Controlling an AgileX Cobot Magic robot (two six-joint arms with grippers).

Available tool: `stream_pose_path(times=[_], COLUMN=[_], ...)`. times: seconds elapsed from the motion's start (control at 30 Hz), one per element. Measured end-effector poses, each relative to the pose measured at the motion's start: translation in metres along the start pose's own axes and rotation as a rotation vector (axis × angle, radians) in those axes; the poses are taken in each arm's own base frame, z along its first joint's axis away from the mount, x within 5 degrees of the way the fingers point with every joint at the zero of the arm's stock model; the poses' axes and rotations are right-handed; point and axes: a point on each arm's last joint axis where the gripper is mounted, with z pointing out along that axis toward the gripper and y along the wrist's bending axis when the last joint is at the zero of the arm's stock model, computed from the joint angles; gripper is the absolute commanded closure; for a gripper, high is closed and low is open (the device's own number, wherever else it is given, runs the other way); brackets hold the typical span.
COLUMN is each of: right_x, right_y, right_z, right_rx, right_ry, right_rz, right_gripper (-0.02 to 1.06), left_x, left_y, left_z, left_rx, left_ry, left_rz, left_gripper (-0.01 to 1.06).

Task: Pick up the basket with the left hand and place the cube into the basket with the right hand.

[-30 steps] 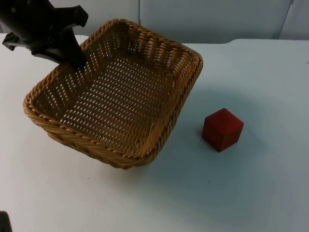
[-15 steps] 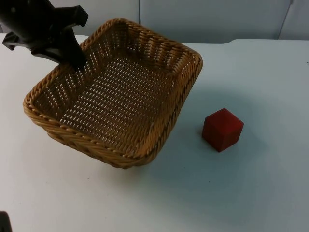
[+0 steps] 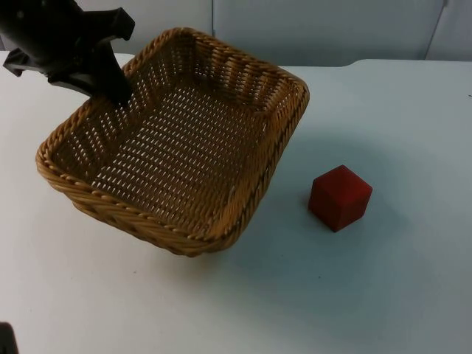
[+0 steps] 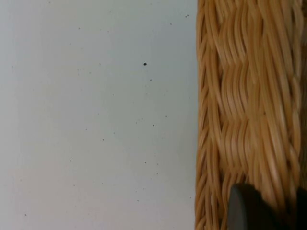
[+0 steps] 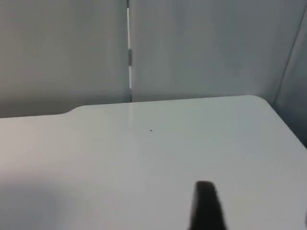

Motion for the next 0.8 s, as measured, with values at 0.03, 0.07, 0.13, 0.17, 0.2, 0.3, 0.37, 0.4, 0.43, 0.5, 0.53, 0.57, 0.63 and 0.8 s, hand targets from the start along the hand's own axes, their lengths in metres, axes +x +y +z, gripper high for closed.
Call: stream_pose_path(times=[0.03, 0.07, 0.13, 0.17, 0.2, 0.3, 0.37, 0.4, 0.43, 0.5, 0.53, 0.57, 0.63, 0.8], right_x=[-0.001, -0.002, 0.000, 0.000, 0.002, 0.015, 0.022, 0.028, 0.031, 0.033, 0.036, 0.037, 0.034, 0.029], right_y=[0.003, 0.005, 0.011, 0.011, 0.013, 0.021, 0.025, 0.028, 0.032, 0.037, 0.044, 0.054, 0.070, 0.122], right_z=[0.009, 0.017, 0.037, 0.037, 0.048, 0.081, 0.097, 0.109, 0.120, 0.129, 0.138, 0.146, 0.155, 0.174], right_rx=[-0.014, -0.022, -0.038, -0.038, -0.044, -0.060, -0.070, -0.076, -0.084, -0.102, -0.129, -0.166, -0.223, -0.400], right_ry=[0.015, 0.032, 0.091, 0.091, 0.129, 0.264, 0.328, 0.376, 0.419, 0.448, 0.482, 0.504, 0.518, 0.545], right_rz=[-0.004, -0.012, -0.028, -0.028, -0.039, -0.068, -0.080, -0.087, -0.100, -0.126, -0.159, -0.189, -0.218, -0.296], right_gripper=[0.25, 0.16, 0.00, 0.00, 0.00, 0.00, 0.00, 0.00, 0.00, 0.00, 0.00, 0.00, 0.00, 0.00], left_x=[0.000, 0.000, 0.000, 0.000, 0.000, 0.000, 0.000, 0.000, 0.000, 0.000, 0.000, 0.000, 0.000, 0.000], left_y=[0.000, 0.000, 0.000, 0.000, 0.000, 0.000, 0.000, 0.000, 0.000, 0.000, 0.000, 0.000, 0.000, 0.000], left_z=[0.000, 0.000, 0.000, 0.000, 0.000, 0.000, 0.000, 0.000, 0.000, 0.000, 0.000, 0.000, 0.000, 0.000], left_rx=[0.000, 0.000, 0.000, 0.000, 0.000, 0.000, 0.000, 0.000, 0.000, 0.000, 0.000, 0.000, 0.000, 0.000], left_ry=[0.000, 0.000, 0.000, 0.000, 0.000, 0.000, 0.000, 0.000, 0.000, 0.000, 0.000, 0.000, 0.000, 0.000], left_rz=[0.000, 0.000, 0.000, 0.000, 0.000, 0.000, 0.000, 0.000, 0.000, 0.000, 0.000, 0.000, 0.000, 0.000], left_gripper=[1.05, 1.05, 1.05, 1.05, 1.05, 1.05, 1.05, 1.05, 1.05, 1.05, 1.05, 1.05, 1.05, 1.05])
